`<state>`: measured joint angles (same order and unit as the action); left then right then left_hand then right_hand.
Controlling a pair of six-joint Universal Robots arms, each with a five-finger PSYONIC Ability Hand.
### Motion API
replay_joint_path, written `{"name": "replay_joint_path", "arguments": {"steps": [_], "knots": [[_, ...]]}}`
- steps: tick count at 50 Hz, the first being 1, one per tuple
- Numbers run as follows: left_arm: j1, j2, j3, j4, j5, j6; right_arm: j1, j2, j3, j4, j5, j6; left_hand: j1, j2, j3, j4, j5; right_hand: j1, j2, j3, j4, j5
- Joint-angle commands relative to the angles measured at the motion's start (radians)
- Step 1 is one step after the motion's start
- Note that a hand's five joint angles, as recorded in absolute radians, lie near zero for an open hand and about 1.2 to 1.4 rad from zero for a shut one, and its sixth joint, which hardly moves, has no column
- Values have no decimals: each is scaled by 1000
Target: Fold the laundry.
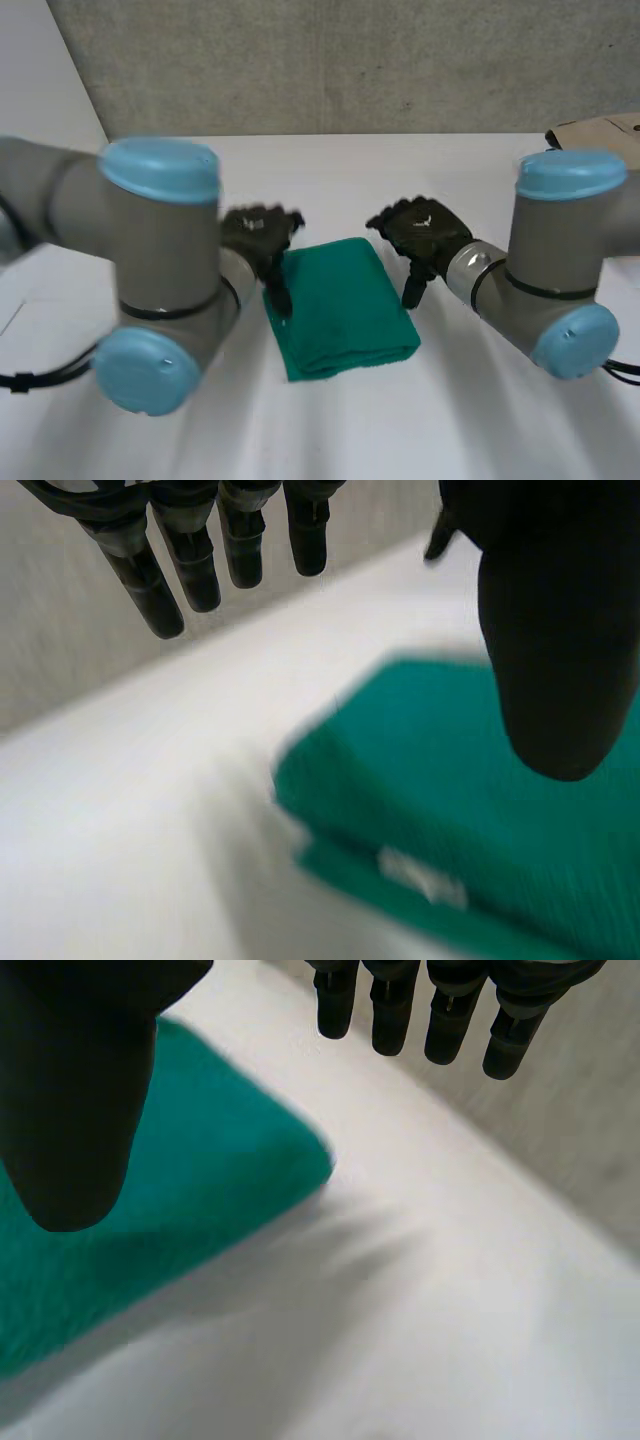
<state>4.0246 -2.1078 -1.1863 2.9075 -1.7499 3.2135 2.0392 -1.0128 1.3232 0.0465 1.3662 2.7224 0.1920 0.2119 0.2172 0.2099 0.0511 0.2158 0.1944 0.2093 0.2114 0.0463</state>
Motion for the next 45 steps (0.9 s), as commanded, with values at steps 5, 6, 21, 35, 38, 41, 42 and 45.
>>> {"name": "replay_joint_path", "arguments": {"steps": [5, 6, 21, 35, 38, 41, 42, 45], "knots": [[88, 271, -58, 38, 491, 5, 133, -224, 519, -512, -6, -112, -17, -37, -43, -35, -51, -41, -20, -35, -37, -46], [93, 278, -59, 26, 544, 3, 139, -218, 537, -526, -6, -110, -17, -37, -43, -35, -51, -41, -20, -35, -37, -46], [82, 290, -73, -76, 744, 11, 142, -29, 531, -643, 4, -110, -17, -37, -43, -35, -51, -30, -8, -23, -25, -35], [77, 293, -88, -59, 721, 9, 131, 42, 455, -675, 7, -110, -17, -37, -43, -35, -51, 59, 80, 65, 63, 53], [85, 296, -90, -59, 718, 9, 136, 45, 436, -677, 5, -107, -17, -37, -43, -35, -51, 99, 121, 106, 104, 94], [90, 299, -90, -56, 713, 9, 136, 51, 416, -678, 4, -107, -17, -37, -43, -35, -51, 228, 249, 235, 232, 223], [91, 301, -90, -56, 711, 8, 136, 54, 410, -679, 4, -107, -17, -37, -43, -35, -51, 299, 320, 305, 303, 294], [99, 307, -90, -53, 708, 8, 136, 68, 378, -679, -6, -107, -17, -37, -43, -35, -51, 828, 849, 834, 832, 823]]}}
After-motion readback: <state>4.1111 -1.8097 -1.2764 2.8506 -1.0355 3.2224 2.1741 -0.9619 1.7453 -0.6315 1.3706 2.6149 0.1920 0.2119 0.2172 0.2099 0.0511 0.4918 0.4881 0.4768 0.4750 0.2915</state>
